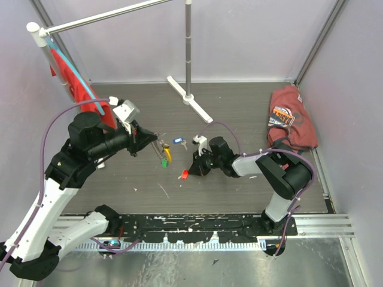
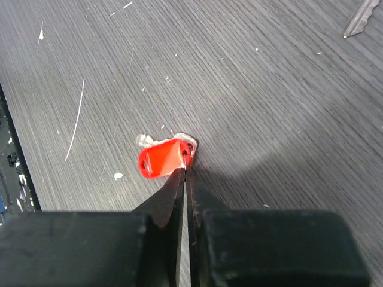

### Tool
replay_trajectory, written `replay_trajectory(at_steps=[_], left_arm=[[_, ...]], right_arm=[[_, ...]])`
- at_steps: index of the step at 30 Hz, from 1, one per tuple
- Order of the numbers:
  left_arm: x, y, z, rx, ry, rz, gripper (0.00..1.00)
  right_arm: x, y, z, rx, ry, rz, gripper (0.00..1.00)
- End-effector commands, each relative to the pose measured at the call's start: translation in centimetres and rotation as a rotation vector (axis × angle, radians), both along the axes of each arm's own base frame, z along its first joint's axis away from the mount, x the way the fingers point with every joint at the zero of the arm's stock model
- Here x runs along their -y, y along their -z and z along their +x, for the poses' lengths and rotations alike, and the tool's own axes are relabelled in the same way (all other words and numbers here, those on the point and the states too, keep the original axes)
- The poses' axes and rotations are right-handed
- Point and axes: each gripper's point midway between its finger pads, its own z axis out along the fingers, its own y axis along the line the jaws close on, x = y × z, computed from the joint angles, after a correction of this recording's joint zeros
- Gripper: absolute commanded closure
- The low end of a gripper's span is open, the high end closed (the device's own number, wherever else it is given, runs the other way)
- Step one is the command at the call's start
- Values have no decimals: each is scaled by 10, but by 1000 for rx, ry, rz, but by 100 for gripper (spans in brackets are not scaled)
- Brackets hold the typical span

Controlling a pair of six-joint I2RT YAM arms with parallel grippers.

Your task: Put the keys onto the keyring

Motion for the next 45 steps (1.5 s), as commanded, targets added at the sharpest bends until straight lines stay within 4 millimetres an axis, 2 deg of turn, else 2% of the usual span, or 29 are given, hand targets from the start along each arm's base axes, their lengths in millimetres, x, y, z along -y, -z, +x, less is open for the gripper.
replay_trajectory(at_steps=[1,3,7,14,19,26,32,36,41,45], left_arm=[[-2,-21,-4,41,5,-36,100],[-2,-20,-4,41,3,-34,100],[-2,-21,-4,43,2,-34,100],[-1,-21,-3,46,6,-38,100],[2,-23,-2,53,13,-50,100],[7,-34,-3,96,52,-66,100],[17,-50,-6,172,132,-34,100],[35,-52,-8,243,162,66,100],[66,-53,-14,342,195,182,100],[83,-58,-16,393,216,208,100]], right_arm=[[-11,-15,9,46,-22,39,95],[-11,-19,10,53,-24,45,99],[-9,-33,13,93,-21,38,99],[7,-71,17,218,-53,-52,99],[10,-114,16,287,-96,-64,99],[25,-197,12,440,-56,-11,99],[41,-264,-8,528,-125,2,99],[46,-310,-25,595,-162,49,99],[58,-346,-47,655,-193,85,99],[70,-361,-69,662,-251,68,99]])
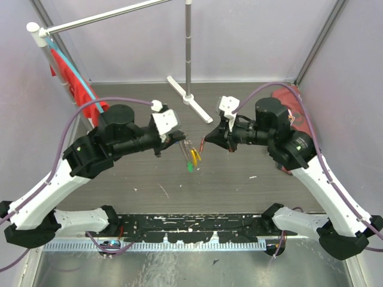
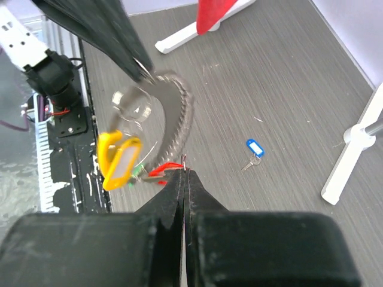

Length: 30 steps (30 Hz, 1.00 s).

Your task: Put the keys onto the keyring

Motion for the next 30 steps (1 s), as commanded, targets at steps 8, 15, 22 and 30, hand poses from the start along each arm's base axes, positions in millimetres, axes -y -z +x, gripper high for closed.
replay_trajectory(at_steps=[8,15,22,30], left_arm=[[28,-23,3,219,-3,49,100],[33,-26,-7,263,45,55,100],[34,-29,-13,268,62,33,100],[37,-31,-19,272,85,5,100]], right_arm=[[21,-55,-44,94,-103,12,99],[21,-55,-44,119,-127,-11,99],[13,-55,-46,107,-186,-9,99],[6,-57,-51,98,-243,12,99]])
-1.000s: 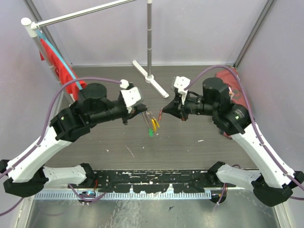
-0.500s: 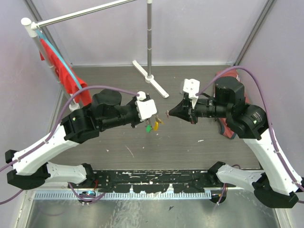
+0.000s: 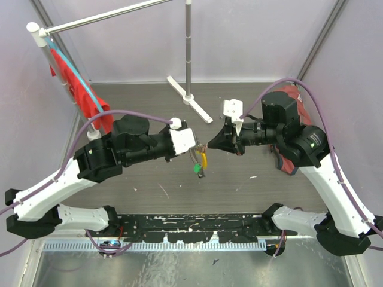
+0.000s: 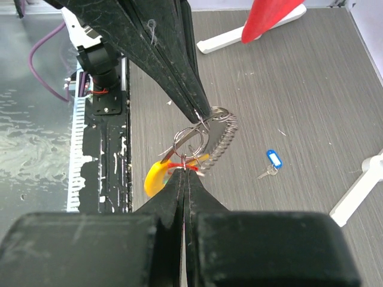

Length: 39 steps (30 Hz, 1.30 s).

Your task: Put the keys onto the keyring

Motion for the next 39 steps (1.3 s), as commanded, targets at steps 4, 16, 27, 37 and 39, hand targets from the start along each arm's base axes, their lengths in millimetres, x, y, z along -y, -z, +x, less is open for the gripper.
replay_trajectory(at_steps=[4,16,27,37,39], left_arm=[[3,-27,-6,43,30,-94,100],[8,-22,-8,31,38,-83,100],[13,-20,-8,26,44,-75,100],[14,-22,-10,21,50,-86,100],[14,-21,-11,21,50,-87,100]], right_arm=[[-4,-23,-6,54,-46,63,99],[-5,-29,-1,74,-13,99,99],[-7,-27,1,60,-13,101,99],[-7,-21,7,48,17,89,99],[-7,-20,8,49,25,87,99]])
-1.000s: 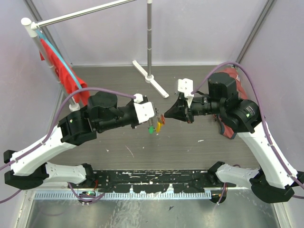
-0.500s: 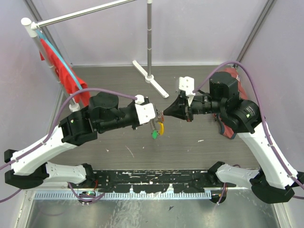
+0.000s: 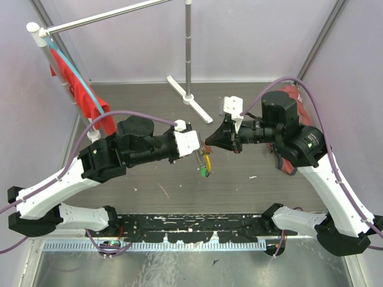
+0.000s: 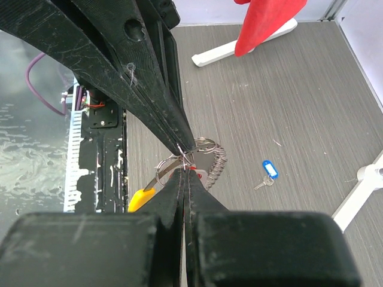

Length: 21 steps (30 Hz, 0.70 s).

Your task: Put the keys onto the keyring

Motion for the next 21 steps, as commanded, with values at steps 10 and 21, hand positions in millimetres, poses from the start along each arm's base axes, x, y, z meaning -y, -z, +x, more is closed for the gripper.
replay_trajectory(at_steps=[10,21], left_arm=[[2,-22,-4,24,14,-86,100],[0,-27,-7,16,15,-124,100]], right_arm=[[3,-11,9,46,61,33,99],[0,-14,13,26,79,54,99]])
